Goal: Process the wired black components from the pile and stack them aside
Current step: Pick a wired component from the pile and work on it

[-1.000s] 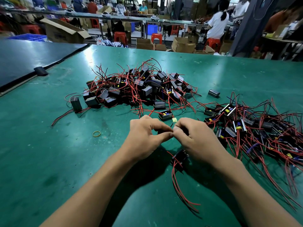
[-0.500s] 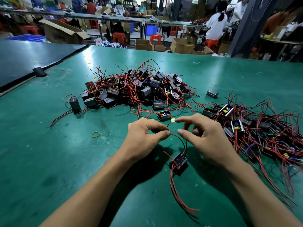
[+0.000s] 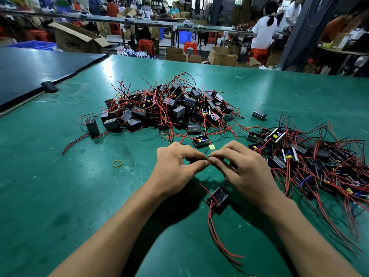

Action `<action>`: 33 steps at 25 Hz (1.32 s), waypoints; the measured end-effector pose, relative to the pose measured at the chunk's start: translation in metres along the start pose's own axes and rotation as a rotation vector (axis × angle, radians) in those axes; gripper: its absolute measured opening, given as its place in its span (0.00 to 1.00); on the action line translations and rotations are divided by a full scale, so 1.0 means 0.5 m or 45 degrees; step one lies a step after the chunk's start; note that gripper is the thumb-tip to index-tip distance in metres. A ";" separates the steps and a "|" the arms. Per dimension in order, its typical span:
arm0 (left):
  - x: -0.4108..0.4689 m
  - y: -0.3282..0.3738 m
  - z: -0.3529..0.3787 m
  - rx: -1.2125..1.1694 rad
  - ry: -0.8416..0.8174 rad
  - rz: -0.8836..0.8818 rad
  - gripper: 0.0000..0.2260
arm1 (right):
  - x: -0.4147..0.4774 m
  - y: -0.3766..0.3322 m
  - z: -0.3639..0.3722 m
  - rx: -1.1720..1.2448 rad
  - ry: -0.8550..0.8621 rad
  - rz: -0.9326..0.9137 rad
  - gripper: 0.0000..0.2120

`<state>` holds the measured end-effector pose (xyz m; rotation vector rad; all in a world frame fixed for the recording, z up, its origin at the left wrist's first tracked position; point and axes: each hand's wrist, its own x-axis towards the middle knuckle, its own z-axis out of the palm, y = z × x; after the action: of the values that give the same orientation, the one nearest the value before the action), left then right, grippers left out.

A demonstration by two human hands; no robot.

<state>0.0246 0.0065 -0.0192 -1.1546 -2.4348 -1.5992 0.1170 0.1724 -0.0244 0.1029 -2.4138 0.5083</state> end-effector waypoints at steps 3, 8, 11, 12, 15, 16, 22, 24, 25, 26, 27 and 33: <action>-0.003 0.004 0.003 0.024 0.026 0.064 0.03 | 0.000 -0.015 0.010 0.043 -0.012 0.219 0.09; -0.002 0.009 0.004 0.041 0.038 0.091 0.03 | 0.007 -0.026 0.028 0.366 -0.052 0.725 0.13; -0.002 0.007 0.004 0.020 0.035 0.079 0.03 | 0.011 -0.029 0.013 0.491 -0.078 0.752 0.14; -0.002 0.006 0.004 0.019 0.037 0.080 0.03 | 0.011 -0.028 0.009 0.518 -0.089 0.758 0.14; -0.005 0.005 0.007 0.104 0.036 0.106 0.03 | 0.015 -0.029 0.007 0.529 -0.124 0.811 0.14; -0.005 0.005 0.008 0.142 0.034 0.114 0.03 | 0.015 -0.028 0.009 0.529 -0.135 0.824 0.14; 0.000 -0.004 0.005 0.050 0.053 0.072 0.01 | 0.006 -0.024 -0.007 0.558 -0.060 0.628 0.08; 0.003 -0.006 0.003 -0.005 0.029 0.018 0.02 | 0.003 -0.013 -0.019 0.504 -0.056 0.463 0.04; 0.004 -0.007 0.001 -0.022 0.014 -0.005 0.03 | 0.001 -0.006 -0.022 0.460 -0.072 0.387 0.07; 0.004 -0.009 0.000 -0.033 0.000 -0.020 0.03 | 0.000 0.001 -0.021 0.424 -0.090 0.324 0.09; 0.005 -0.010 0.000 -0.043 -0.012 -0.031 0.03 | -0.001 0.006 -0.019 0.401 -0.101 0.283 0.10; 0.004 -0.014 -0.002 -0.051 -0.064 -0.034 0.02 | -0.002 0.018 -0.008 0.257 -0.100 0.084 0.11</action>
<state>0.0185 0.0053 -0.0234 -1.1875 -2.4703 -1.6531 0.1182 0.1820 -0.0251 0.1330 -2.4424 0.7916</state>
